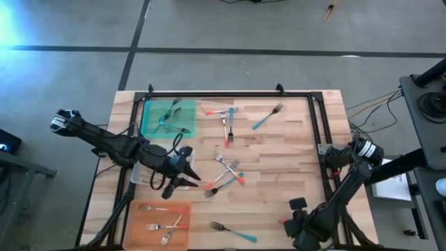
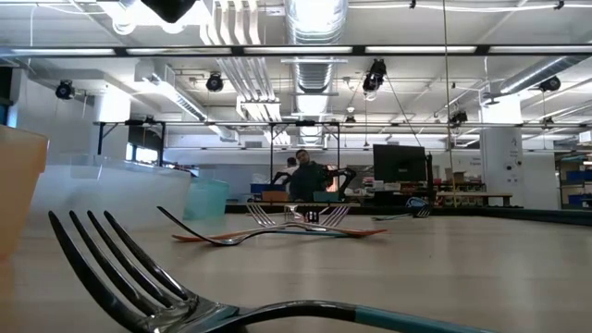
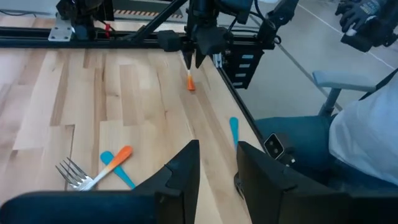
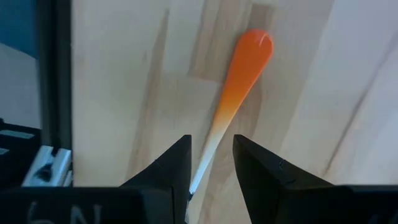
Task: Sort silverware by color (type)
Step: Put the orange fork into the orange bin
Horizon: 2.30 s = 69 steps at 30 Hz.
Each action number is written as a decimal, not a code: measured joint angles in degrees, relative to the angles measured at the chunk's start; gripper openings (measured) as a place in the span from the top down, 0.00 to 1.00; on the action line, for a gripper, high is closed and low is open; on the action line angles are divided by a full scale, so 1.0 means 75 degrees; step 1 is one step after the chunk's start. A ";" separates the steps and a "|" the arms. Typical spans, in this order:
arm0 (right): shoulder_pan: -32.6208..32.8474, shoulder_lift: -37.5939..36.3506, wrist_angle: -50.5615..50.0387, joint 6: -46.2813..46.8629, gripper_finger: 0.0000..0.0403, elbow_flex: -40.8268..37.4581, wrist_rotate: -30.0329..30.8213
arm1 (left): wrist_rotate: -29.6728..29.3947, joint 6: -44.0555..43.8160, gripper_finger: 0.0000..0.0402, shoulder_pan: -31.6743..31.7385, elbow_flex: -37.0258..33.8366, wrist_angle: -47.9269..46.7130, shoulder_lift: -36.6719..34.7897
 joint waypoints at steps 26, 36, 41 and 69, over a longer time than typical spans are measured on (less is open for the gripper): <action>-0.0009 0.0913 0.0078 0.0198 0.96 0.0041 -0.0083 | -0.0009 0.0053 0.78 -0.0003 -0.0002 0.0006 0.0337; -0.0273 0.0224 -0.0034 -0.0113 0.96 0.0085 0.1438 | 0.0008 0.0050 0.78 -0.0033 0.0294 -0.0072 0.0602; -0.0608 -0.0234 -0.0008 -0.0735 0.97 0.0096 0.2622 | 0.0201 0.0044 0.78 -0.0104 0.0744 -0.1510 0.0564; -0.4136 -0.1920 0.2435 -0.5840 0.97 0.0099 0.6329 | -1.0589 -0.2006 0.78 -0.0192 0.0992 -0.2994 0.0529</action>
